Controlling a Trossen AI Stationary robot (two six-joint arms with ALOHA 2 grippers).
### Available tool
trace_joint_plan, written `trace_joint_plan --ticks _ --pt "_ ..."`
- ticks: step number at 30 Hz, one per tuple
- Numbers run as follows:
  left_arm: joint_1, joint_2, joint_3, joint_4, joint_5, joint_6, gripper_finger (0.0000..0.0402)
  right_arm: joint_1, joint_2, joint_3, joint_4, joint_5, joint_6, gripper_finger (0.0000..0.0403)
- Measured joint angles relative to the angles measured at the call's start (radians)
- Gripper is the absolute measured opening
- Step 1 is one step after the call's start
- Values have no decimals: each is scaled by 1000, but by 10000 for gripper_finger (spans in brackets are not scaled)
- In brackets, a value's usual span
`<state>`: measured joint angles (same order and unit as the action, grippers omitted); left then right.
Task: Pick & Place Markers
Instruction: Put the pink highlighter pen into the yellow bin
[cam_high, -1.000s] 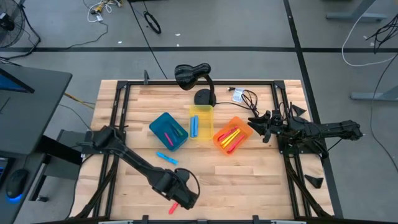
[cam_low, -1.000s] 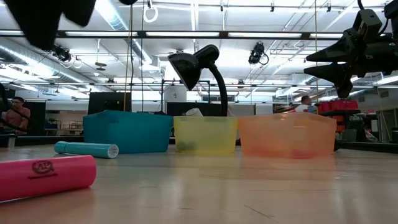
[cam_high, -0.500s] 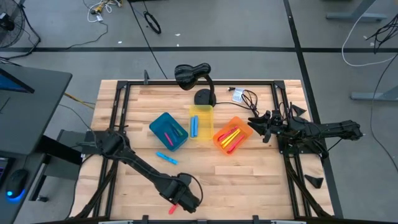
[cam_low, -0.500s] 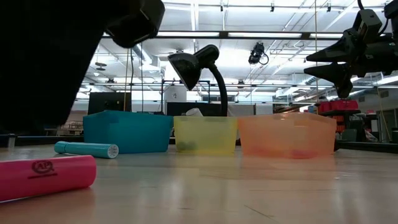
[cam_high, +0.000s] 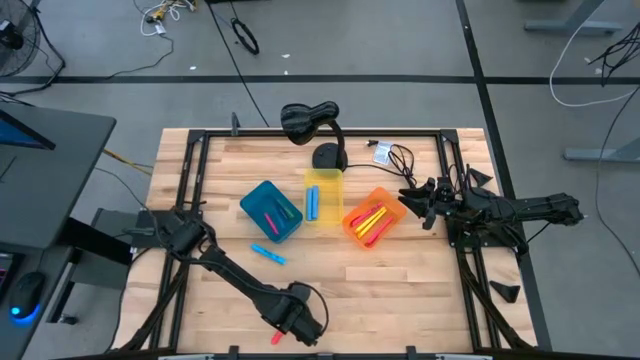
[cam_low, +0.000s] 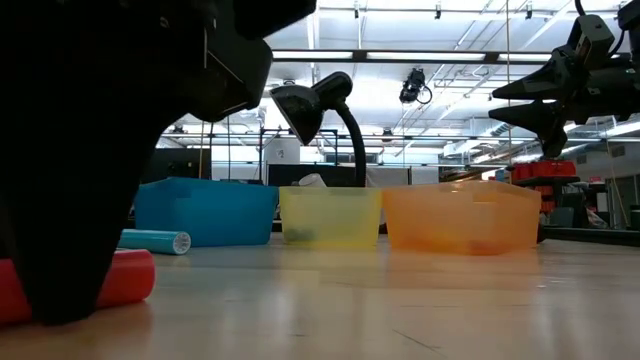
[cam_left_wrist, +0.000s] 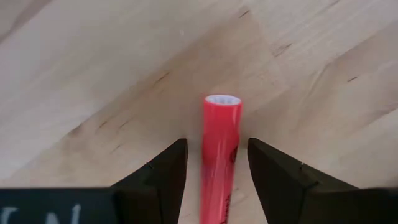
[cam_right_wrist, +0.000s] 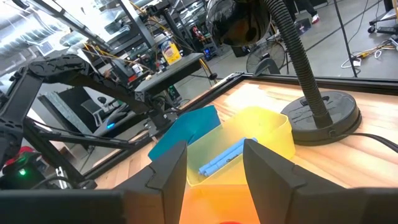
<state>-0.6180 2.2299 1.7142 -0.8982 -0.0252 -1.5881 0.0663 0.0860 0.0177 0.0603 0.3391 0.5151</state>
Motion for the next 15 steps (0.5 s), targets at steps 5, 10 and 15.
trace_joint_plan --ticks 5,10,15 --pt "1 0 0 -20 -3 2 147 0 0 0 0 0 0 160" --pt "4 1 0 -29 -5 3 67 0 0 0 0 0 0 160" --pt "6 1 0 -28 -19 2 64 0 0 0 0 0 0 160"
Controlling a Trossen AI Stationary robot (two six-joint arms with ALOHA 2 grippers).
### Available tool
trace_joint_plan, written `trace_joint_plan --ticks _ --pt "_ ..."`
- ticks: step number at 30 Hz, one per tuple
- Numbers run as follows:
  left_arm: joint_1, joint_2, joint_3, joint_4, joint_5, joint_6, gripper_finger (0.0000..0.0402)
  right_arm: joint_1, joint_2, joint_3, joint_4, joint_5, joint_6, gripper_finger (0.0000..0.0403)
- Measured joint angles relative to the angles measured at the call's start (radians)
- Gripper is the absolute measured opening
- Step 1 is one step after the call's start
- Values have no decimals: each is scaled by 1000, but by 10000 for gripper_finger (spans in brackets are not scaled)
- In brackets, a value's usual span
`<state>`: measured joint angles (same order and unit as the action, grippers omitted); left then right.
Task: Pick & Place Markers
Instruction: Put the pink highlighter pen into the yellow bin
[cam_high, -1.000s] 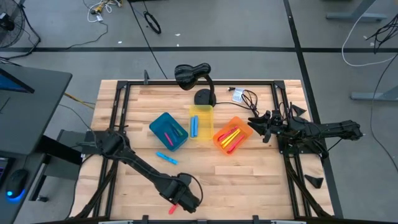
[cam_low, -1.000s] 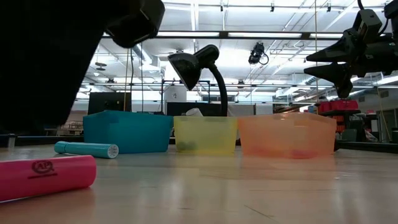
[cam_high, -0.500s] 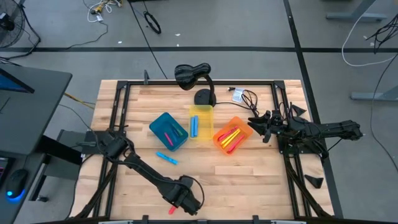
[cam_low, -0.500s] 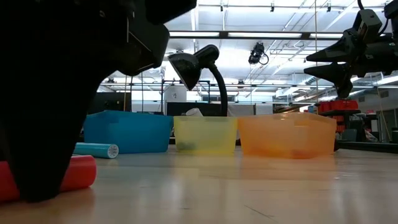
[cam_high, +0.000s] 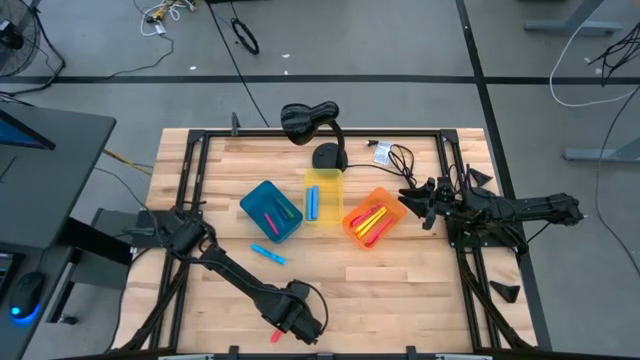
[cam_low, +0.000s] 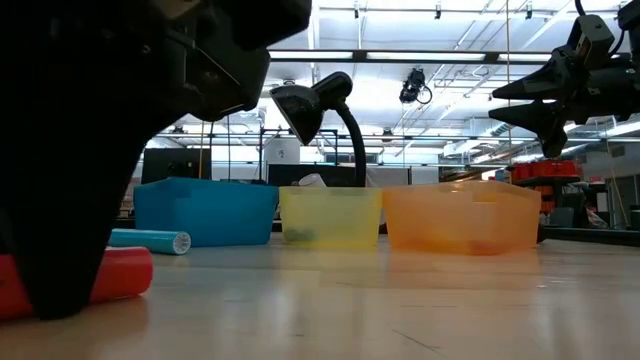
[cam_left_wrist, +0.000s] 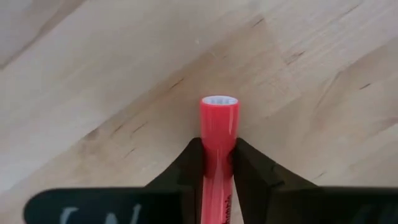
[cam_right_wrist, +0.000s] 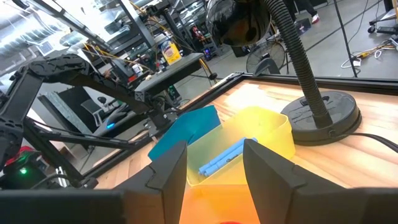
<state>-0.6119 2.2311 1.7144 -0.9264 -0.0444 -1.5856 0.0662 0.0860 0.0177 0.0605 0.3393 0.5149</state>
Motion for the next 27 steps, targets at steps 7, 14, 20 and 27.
trace_joint_plan --ticks 7,14,20,27 --pt "29 -5 -1 -27 11 0 64 0 0 0 0 0 0 160" --pt "84 -96 -2 -71 -8 -1 64 0 0 0 0 0 0 160" --pt "121 -182 -3 -104 -5 -12 64 0 0 0 0 0 0 160" --pt "135 -247 -3 -112 -10 -57 64 0 0 0 0 0 0 160"
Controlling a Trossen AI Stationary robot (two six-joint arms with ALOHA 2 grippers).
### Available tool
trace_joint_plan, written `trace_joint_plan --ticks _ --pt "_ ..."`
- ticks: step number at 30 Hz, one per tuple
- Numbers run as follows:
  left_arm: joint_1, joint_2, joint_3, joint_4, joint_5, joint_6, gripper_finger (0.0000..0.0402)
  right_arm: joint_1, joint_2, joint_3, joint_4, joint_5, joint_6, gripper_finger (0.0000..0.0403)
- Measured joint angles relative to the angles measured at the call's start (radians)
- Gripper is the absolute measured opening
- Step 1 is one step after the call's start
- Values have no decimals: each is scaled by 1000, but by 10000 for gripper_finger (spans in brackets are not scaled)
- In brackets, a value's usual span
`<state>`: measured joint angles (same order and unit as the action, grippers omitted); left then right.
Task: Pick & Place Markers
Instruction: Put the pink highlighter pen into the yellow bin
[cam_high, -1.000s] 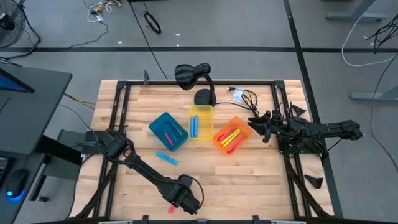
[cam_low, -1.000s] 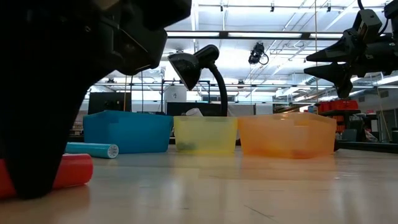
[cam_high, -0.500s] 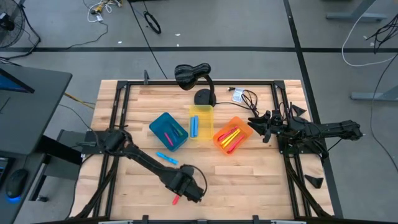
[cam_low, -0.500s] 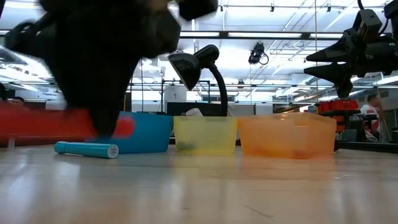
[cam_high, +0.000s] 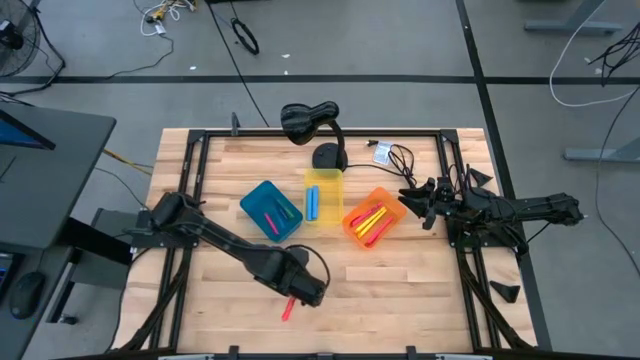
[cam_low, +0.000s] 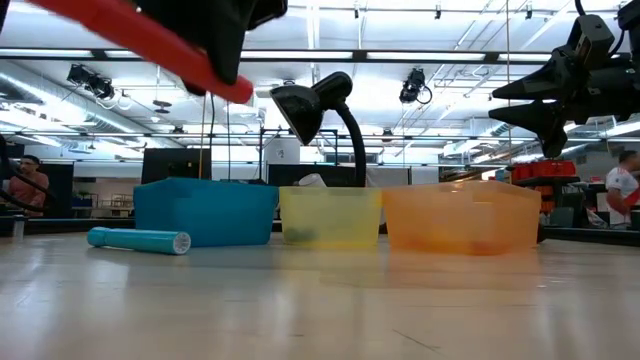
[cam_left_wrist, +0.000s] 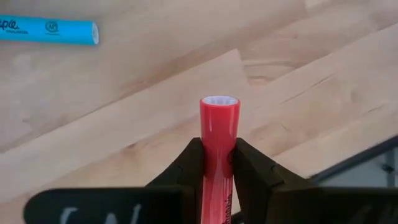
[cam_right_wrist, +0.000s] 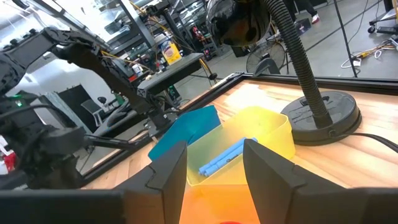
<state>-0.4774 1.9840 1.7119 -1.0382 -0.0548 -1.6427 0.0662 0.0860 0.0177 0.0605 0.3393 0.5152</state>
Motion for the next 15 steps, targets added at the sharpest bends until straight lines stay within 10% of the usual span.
trace_joint_plan --ticks 15 --pt "142 -5 1 3 44 114 64 0 0 0 0 0 0 160"
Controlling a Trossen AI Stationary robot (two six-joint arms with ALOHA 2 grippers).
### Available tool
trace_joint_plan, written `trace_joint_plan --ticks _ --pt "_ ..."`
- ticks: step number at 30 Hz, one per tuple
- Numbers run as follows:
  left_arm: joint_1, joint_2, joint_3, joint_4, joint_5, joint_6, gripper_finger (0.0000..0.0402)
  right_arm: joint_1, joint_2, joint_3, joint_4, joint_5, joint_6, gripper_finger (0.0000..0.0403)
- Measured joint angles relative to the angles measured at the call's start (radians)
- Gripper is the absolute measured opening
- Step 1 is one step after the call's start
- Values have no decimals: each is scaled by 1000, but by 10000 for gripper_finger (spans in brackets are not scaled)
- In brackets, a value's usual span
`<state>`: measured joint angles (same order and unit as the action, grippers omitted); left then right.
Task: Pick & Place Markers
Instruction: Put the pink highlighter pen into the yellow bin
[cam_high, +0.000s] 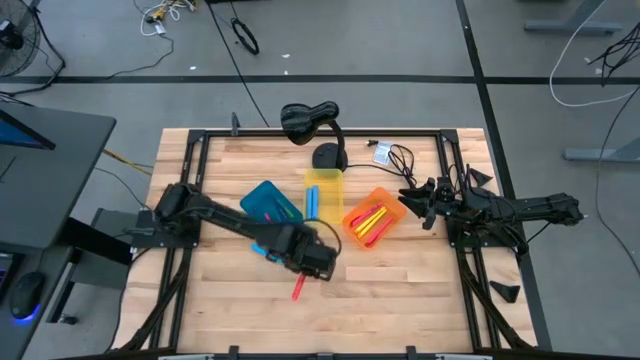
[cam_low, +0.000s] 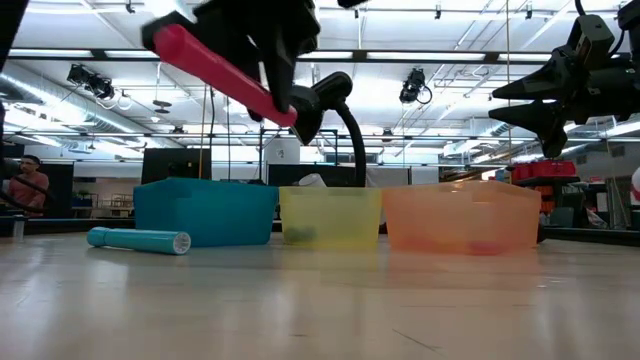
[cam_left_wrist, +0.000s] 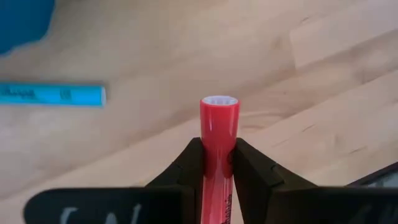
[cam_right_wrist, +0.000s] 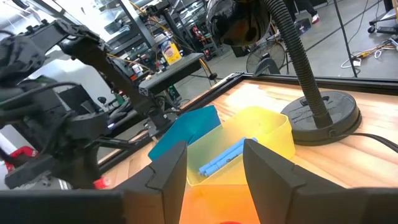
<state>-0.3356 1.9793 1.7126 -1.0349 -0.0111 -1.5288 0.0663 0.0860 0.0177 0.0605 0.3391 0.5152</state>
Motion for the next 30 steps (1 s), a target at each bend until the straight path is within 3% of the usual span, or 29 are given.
trace_joint_plan --ticks 19,30 --pt "345 1 0 5 -9 155 64 0 0 0 0 0 0 160" --pt "518 1 0 103 -24 209 64 0 0 0 0 0 0 160"
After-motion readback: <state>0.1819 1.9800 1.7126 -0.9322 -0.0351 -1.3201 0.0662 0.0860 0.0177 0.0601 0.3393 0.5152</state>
